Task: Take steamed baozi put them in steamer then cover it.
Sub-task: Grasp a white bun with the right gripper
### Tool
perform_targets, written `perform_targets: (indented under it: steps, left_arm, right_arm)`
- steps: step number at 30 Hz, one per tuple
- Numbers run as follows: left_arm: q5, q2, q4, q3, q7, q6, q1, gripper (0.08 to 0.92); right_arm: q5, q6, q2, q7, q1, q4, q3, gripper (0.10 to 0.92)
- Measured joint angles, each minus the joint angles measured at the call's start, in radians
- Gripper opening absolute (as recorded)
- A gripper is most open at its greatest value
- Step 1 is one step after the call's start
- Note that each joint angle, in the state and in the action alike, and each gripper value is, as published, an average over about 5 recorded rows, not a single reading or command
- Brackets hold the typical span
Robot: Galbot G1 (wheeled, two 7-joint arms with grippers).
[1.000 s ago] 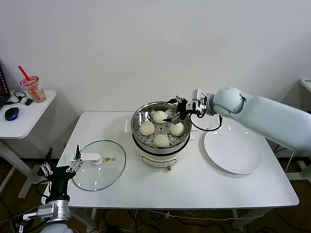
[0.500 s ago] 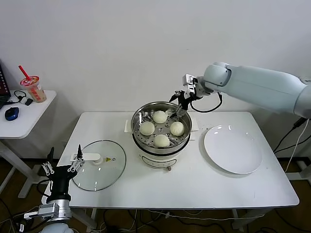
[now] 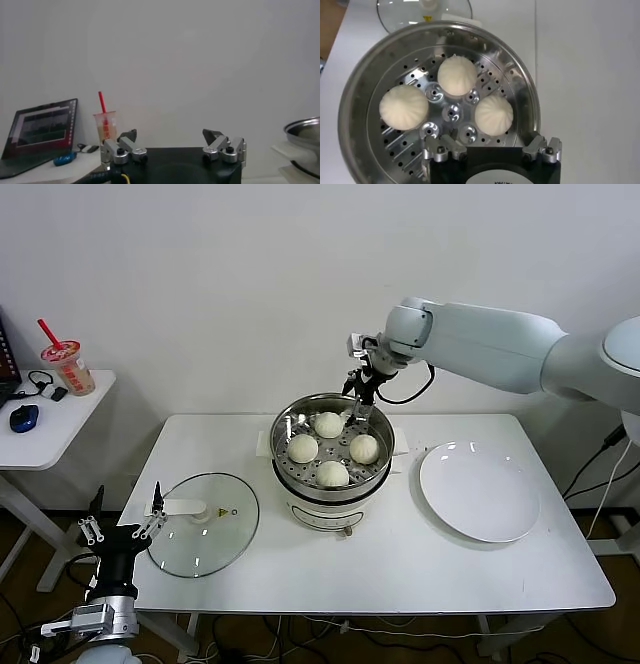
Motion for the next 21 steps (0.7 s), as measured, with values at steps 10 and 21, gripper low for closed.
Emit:
perform_targets:
  steps: [10,21]
  left_arm:
    - [-0.002,0.018,0.017,-0.003,-0.001,-0.015,0.007,0.823]
    - [-0.001,0.028,0.031,-0.003,0.001,-0.03,0.012,0.823]
  right_arm:
    - [-0.071,0.007,0.067,-0.018,-0.075,-0.11,0.04,0.823]
    - [-0.158,0.021,0.13,-0.03,-0.164,-0.223,0.103,0.823]
